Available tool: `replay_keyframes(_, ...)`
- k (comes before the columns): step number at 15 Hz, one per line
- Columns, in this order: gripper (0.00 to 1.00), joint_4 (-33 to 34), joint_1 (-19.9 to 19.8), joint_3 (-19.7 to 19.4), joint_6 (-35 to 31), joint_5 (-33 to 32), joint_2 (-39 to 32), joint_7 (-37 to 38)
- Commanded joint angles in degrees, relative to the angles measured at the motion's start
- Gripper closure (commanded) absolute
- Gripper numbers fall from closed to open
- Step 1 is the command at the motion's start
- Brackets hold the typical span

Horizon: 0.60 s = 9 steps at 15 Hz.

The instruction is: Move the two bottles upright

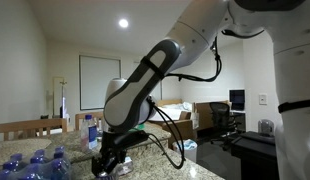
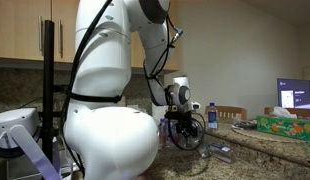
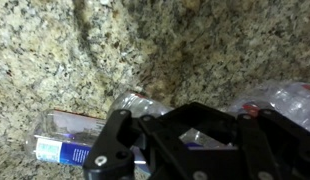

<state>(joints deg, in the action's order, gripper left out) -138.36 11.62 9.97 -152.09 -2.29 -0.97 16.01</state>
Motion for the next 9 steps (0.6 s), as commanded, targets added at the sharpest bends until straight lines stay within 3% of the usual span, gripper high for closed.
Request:
replay_keyframes(1, 0.98, 1.4, -0.8, -0.4, 0.4, 1.4, -0.5, 0.6)
replay_keyframes(9, 0.98, 0.6, -2.5, -2.5, -0.2, 5.3, 1.9, 1.0)
